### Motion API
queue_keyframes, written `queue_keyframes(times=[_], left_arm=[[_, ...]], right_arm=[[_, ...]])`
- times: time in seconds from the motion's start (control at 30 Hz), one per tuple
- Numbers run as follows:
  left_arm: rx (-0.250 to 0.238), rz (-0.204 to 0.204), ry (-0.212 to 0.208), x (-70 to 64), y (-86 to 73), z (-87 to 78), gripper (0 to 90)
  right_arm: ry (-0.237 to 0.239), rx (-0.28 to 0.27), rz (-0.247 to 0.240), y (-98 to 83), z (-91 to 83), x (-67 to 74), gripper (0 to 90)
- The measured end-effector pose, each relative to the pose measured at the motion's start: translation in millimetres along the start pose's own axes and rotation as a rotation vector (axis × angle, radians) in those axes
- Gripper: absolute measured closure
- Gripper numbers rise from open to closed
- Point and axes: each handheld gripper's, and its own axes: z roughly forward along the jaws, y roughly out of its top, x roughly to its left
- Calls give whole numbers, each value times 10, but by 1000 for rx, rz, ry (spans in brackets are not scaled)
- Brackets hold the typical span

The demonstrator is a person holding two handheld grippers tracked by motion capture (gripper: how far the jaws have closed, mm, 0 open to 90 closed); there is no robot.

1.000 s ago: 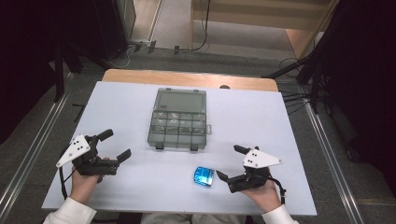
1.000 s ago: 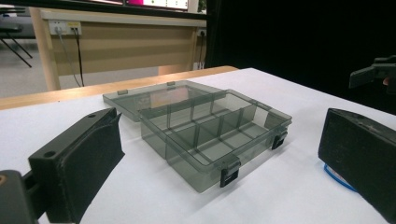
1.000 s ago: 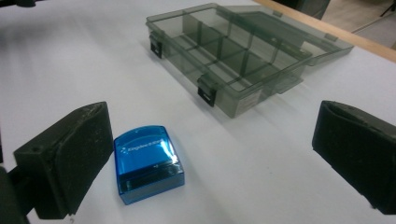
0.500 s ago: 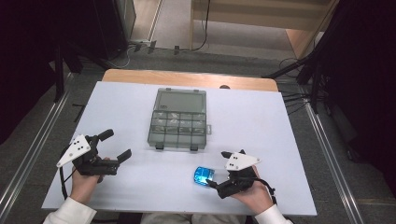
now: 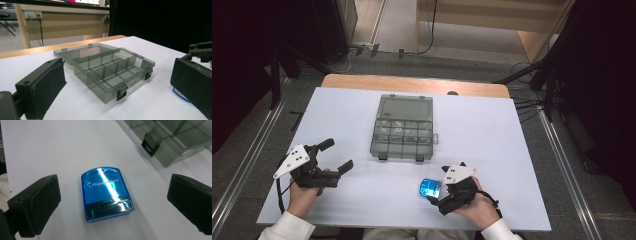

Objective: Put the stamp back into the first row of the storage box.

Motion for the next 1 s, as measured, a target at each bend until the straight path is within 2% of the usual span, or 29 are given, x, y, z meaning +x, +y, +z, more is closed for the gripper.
queue_keyframes(times=[0.17, 0.27, 0.4, 0.57, 0.67, 0.73, 0.83, 0.87, 1.0], left_arm=[[-1, 2, -2, 1, 2, -2, 0], [-3, 0, -2, 1, 3, -3, 0], [-2, -2, -4, 3, 2, -4, 0], [-4, -3, -5, 3, 2, -4, 0], [-2, -4, -5, 2, 1, -3, 0], [-3, -5, -5, 2, 0, -3, 0], [-2, -5, -5, 2, 0, -4, 0], [-2, -6, -4, 2, 0, -3, 0], [-1, -7, -3, 7, 0, -6, 0]], right_arm=[[19, 53, -32, 20, 98, 36, 1], [40, 82, -37, 28, 139, 38, 48], [52, 90, -40, 26, 162, 28, 141], [50, 108, -40, 17, 192, 9, 173], [49, 122, -47, 12, 217, 9, 250], [48, 125, -50, 10, 221, 9, 262], [50, 137, -62, 6, 242, 12, 306], [45, 139, -67, 4, 250, 22, 356], [40, 139, -90, -1, 236, 12, 411]])
